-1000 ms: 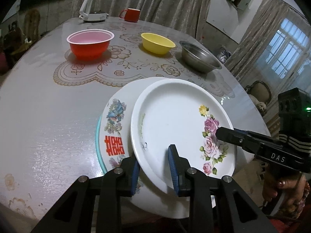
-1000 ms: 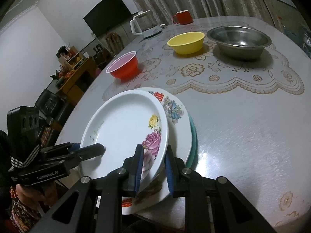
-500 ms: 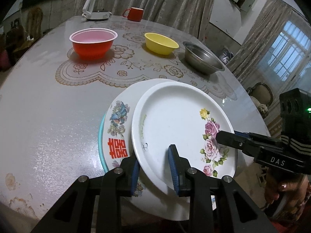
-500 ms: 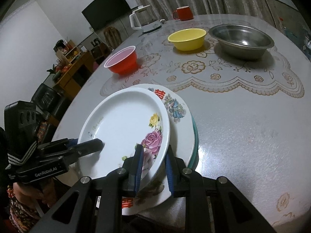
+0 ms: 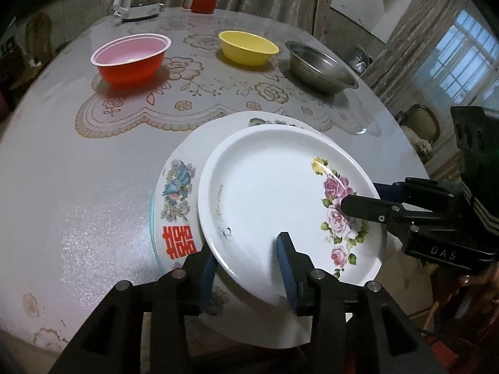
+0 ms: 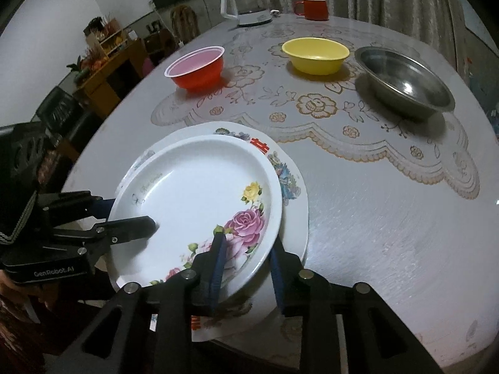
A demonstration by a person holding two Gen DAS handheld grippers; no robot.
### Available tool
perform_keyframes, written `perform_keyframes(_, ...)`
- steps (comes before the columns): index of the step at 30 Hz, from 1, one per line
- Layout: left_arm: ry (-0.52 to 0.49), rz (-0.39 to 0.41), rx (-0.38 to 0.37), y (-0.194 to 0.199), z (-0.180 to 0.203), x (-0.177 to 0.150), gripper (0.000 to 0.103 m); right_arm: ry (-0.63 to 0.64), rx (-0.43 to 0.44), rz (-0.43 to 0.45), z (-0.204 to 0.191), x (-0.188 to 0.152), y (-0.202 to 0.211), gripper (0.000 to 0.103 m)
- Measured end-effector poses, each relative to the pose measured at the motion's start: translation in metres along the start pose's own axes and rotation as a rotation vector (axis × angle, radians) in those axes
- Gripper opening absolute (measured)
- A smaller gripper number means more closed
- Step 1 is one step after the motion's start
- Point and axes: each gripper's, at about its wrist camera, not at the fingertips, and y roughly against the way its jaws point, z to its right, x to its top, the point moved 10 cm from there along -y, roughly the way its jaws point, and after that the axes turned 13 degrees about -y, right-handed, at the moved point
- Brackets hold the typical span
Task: Organize plates and bowls
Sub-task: 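Lower the rose-printed plate onto the plate stack with both grippers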
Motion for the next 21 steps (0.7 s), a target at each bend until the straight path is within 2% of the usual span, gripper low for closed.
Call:
perform_keyframes(7, 0.044, -0.011, -0.048, 0.005, -0.002, -0.002, 0.041, -0.020, 0.012, -0.019, 0.002, 0.002, -0.001, 0.028)
perform_keyframes(12, 0.038, -0.008, -0.051, 0.010, 0.001, -0.004, 0.048, -0.014, 0.007, -0.021, 0.001, 0.001, -0.001, 0.028)
perform_keyframes(21, 0.024, 0.008, -0.029, 0.015, 0.000, -0.006, 0.046, -0.028, 0.037, -0.030, 0.001, -0.004, 0.001, 0.029)
